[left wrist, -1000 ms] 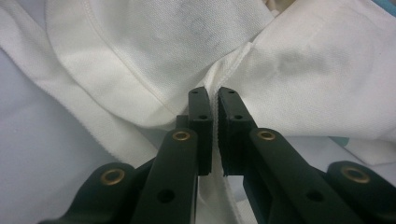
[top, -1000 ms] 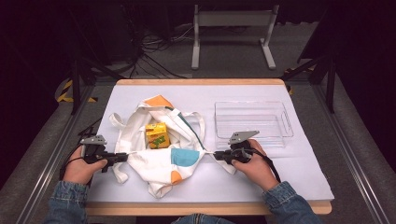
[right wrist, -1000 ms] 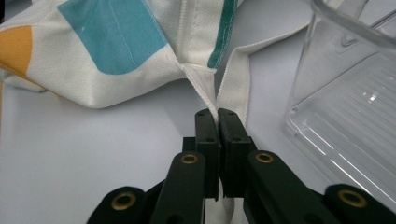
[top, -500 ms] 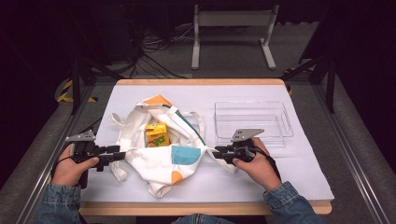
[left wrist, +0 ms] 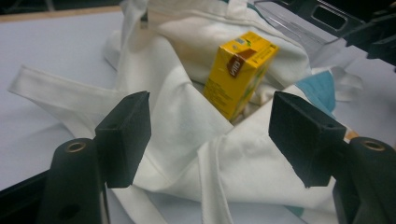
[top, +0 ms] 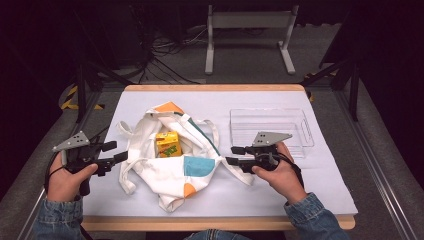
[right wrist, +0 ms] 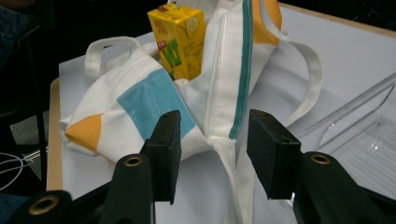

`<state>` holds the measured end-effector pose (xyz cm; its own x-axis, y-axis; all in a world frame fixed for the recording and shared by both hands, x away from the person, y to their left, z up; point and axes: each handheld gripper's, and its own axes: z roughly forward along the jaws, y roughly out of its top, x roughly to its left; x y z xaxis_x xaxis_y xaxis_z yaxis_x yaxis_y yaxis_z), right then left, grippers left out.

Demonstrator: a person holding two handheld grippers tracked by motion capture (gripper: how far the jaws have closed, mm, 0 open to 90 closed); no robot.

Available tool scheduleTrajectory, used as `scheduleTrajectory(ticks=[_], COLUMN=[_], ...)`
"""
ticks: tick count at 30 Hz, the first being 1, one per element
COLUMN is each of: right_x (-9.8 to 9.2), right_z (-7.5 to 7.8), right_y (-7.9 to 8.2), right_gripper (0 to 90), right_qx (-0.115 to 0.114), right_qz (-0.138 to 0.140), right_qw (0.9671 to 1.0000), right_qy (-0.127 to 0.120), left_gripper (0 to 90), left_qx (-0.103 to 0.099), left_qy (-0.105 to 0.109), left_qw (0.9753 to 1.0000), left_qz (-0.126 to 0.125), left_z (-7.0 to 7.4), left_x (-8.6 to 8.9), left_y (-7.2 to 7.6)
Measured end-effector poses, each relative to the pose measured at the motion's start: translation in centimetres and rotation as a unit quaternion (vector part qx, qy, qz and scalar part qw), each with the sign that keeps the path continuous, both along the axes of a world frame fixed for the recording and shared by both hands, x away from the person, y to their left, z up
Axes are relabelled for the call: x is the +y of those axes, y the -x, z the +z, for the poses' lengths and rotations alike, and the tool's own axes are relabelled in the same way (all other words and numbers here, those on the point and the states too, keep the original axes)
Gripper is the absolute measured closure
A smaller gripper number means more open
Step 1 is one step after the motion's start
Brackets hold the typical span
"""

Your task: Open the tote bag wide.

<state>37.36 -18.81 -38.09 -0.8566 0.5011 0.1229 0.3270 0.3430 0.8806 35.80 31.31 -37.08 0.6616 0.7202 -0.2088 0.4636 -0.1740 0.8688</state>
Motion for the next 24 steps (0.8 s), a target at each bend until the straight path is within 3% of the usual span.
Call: scheduleTrajectory(ticks=[7, 13, 24], right_x=[0.7, 1.6, 3.3], right_z=[1.4, 2.2, 3.2], right_y=[-0.2, -0.8, -2.9], right_gripper=[54.0, 53.0, 49.0], right_qx=[-0.018, -0.029, -0.047], right_qz=[0.004, 0.002, -0.031], right_qw=[0.9998, 0.9995, 0.9976], right_qy=[-0.011, -0.016, -0.04], left_gripper=[27.6, 25.2, 22.8], left_qx=[-0.038, -0.039, -0.056], left_qy=[-0.007, -0.02, -0.018], left_qw=[0.9982, 0.9963, 0.9924], left_qz=[0.045, 0.074, 0.108], left_z=[0.8, 0.4, -0.4], left_x=[-0.2, 0.1, 0.1], left_y=[-0.3, -1.2, -3.7])
